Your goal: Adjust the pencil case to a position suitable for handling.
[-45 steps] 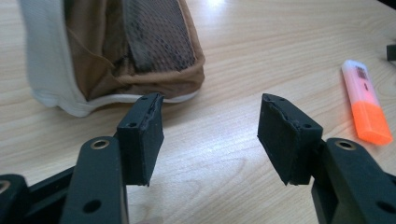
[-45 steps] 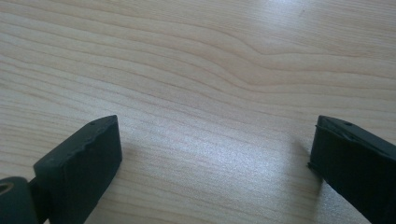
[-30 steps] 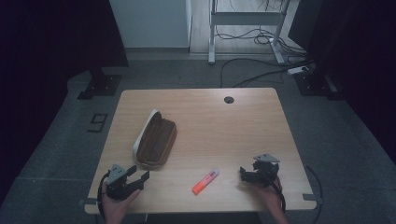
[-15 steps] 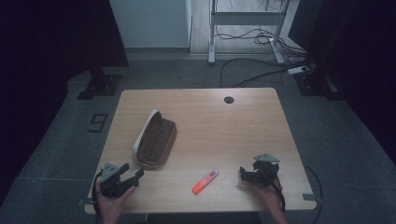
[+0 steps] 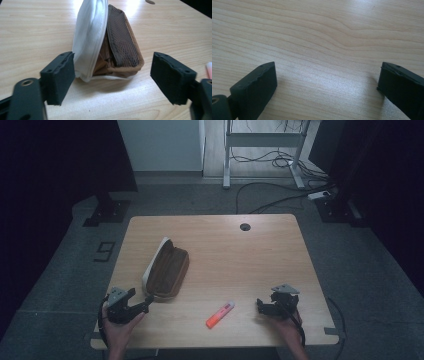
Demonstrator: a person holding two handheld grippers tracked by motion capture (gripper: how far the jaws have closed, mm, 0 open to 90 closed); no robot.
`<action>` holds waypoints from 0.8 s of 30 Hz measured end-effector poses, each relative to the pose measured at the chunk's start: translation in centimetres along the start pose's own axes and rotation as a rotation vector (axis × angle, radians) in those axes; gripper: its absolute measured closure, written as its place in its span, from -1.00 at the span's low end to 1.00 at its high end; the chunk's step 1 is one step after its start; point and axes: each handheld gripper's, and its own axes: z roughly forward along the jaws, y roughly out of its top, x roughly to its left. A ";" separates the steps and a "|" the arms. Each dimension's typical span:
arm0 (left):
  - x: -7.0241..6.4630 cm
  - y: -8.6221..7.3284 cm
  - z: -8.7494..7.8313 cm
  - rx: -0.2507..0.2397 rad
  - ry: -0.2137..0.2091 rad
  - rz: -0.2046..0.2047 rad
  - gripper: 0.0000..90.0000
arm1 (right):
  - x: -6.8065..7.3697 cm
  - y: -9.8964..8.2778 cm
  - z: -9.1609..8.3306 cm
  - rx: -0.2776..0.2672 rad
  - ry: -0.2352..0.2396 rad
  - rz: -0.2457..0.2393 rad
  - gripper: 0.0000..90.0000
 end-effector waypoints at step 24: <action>0.7 2.4 3.3 0.025 0.011 0.040 -0.65 | 0.0 0.0 0.0 0.000 0.000 0.000 -0.96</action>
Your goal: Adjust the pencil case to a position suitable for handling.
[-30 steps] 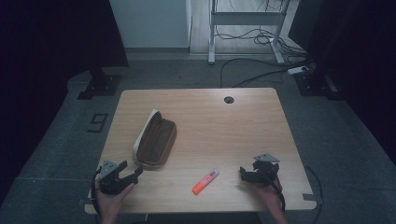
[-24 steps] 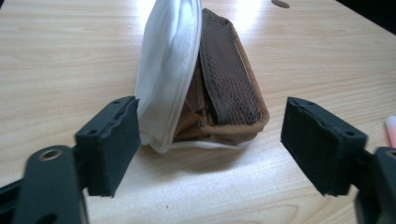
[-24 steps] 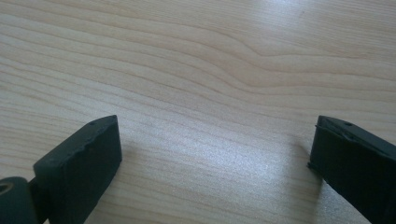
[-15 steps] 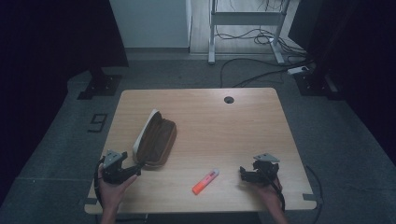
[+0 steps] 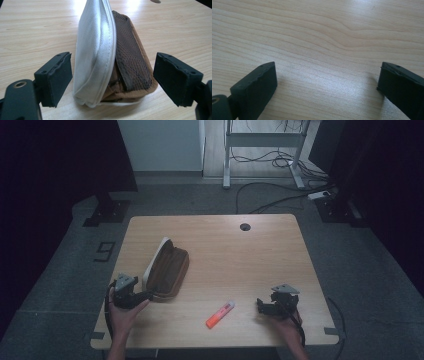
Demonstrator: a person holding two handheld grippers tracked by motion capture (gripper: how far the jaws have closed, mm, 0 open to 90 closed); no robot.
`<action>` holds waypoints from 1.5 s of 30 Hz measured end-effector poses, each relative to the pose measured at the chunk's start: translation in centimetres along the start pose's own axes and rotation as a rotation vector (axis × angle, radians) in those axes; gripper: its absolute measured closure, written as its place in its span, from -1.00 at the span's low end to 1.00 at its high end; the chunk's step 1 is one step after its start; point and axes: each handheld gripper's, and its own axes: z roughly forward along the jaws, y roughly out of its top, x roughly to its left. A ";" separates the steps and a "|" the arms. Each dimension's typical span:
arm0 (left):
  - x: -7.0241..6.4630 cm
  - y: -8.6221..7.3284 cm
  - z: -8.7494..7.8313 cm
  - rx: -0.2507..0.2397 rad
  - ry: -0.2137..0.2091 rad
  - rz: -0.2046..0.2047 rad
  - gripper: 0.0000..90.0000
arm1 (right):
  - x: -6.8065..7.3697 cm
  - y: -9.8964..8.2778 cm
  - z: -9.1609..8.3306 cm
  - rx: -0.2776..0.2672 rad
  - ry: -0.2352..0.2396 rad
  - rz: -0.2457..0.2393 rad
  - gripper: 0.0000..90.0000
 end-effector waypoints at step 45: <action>3.5 -0.2 4.0 -0.024 0.038 -0.229 0.85 | -0.1 0.0 0.0 -0.001 -0.001 0.002 -0.95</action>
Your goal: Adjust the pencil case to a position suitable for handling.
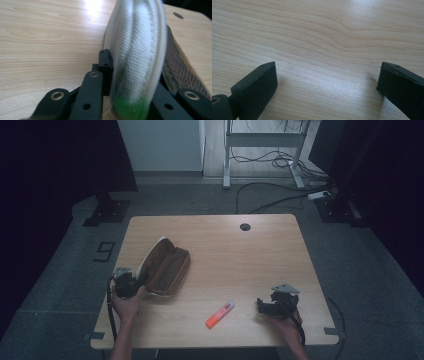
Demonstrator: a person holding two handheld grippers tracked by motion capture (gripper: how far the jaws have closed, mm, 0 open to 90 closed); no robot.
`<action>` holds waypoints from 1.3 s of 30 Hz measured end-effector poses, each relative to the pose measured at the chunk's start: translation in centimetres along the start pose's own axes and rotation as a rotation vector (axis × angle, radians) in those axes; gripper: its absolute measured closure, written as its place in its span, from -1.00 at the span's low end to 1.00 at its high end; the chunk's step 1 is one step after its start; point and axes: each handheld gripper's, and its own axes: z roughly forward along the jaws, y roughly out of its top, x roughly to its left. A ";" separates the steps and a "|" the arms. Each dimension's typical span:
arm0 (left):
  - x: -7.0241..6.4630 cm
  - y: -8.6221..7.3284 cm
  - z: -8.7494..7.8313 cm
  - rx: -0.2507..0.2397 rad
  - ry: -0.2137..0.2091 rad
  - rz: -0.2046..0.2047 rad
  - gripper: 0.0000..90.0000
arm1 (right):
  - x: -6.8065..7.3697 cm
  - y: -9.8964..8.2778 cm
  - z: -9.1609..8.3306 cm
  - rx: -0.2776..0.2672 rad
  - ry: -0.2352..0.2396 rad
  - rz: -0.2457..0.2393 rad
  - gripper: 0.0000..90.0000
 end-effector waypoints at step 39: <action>-2.6 1.3 -2.6 -0.109 -0.145 0.077 0.88 | 0.0 0.0 0.0 -0.001 -0.003 0.002 -0.93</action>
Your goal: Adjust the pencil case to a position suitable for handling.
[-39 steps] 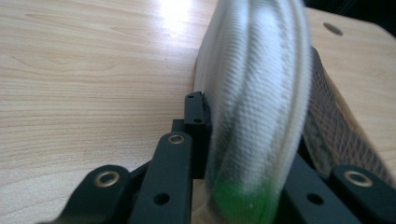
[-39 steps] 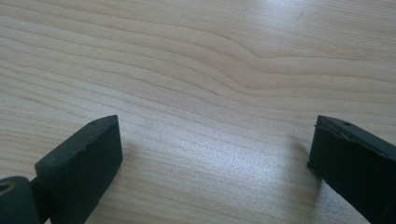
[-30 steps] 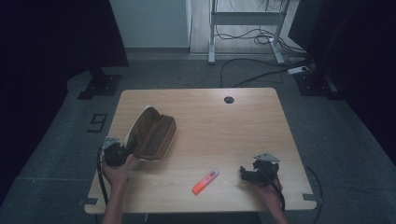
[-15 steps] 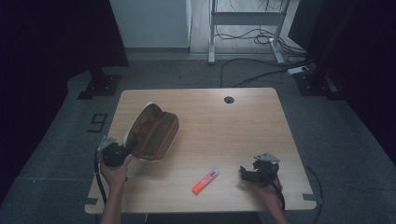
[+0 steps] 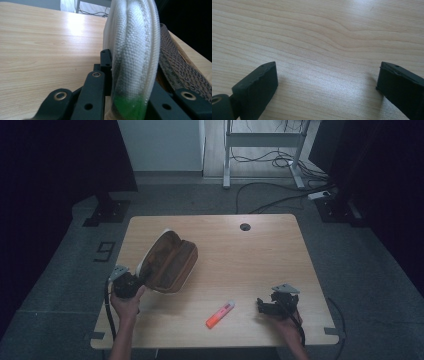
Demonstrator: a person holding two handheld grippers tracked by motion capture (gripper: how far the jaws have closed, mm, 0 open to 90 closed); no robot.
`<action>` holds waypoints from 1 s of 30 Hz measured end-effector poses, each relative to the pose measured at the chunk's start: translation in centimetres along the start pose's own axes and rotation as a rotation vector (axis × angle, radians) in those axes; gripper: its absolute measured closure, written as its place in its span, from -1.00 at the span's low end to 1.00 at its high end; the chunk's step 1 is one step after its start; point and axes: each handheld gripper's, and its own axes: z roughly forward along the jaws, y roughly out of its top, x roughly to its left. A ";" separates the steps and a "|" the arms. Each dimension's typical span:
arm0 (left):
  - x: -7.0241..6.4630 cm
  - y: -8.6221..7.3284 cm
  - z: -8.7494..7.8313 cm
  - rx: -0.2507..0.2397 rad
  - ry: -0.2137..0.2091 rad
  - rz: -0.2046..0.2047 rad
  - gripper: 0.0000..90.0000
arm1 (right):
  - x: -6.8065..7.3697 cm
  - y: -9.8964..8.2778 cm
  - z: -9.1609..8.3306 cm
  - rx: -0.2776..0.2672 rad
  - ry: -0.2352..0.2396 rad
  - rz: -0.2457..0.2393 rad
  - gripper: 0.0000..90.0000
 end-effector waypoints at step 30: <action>-3.3 0.3 1.8 0.042 -0.068 0.098 0.88 | 0.0 0.0 0.0 -0.001 0.001 0.000 -0.93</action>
